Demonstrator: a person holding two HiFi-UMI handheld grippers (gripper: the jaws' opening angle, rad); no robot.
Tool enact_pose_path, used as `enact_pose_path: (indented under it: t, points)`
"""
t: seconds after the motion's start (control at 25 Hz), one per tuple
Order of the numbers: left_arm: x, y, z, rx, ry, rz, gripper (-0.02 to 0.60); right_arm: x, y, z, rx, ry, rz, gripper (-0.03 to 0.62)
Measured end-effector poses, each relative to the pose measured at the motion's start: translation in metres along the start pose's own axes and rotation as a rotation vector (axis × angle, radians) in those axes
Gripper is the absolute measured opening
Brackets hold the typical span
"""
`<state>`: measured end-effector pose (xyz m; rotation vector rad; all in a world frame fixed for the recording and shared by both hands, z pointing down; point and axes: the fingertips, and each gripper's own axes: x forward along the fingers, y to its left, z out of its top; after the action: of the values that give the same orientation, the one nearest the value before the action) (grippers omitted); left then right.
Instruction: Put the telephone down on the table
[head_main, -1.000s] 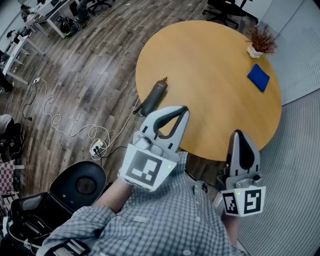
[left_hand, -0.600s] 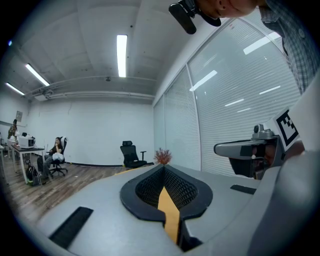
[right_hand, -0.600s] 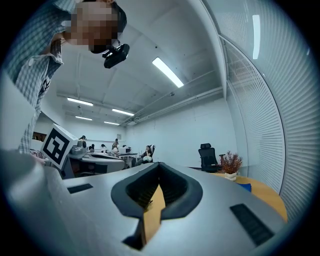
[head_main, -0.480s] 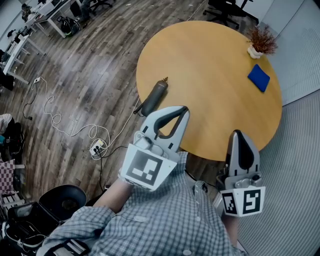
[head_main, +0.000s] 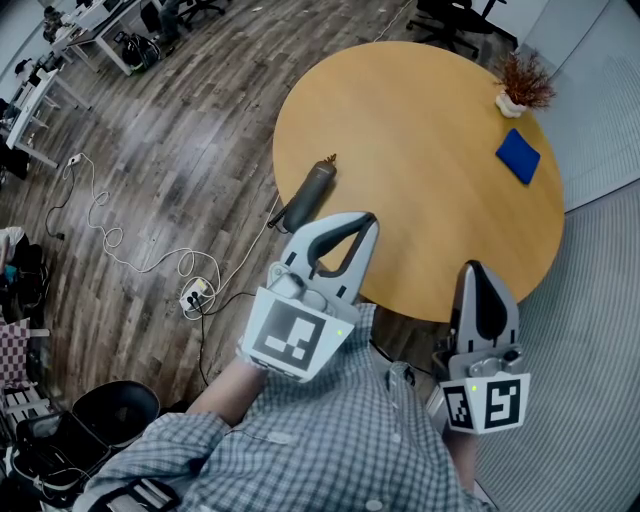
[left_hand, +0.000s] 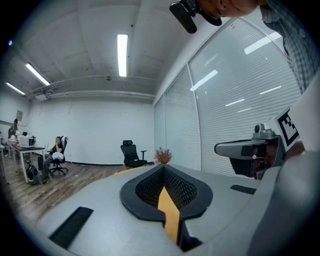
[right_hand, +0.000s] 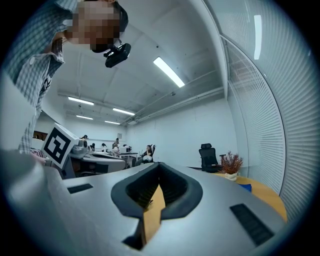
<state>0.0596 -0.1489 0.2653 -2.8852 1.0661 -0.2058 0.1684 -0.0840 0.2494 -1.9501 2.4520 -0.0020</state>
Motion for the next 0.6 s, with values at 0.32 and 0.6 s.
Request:
enact_pose_path:
  t: [0.32, 0.6]
  points:
    - [-0.0017, 0.0011, -0.0013, -0.007, 0.001, 0.001, 0.008, -0.0001, 0.0017, -0.0007, 0.001, 0.004, -0.002, 0.006]
    - [-0.0039, 0.0016, -0.0012, -0.009, 0.005, 0.001, 0.008, 0.0007, 0.0054, -0.0003, 0.0, 0.011, 0.005, 0.006]
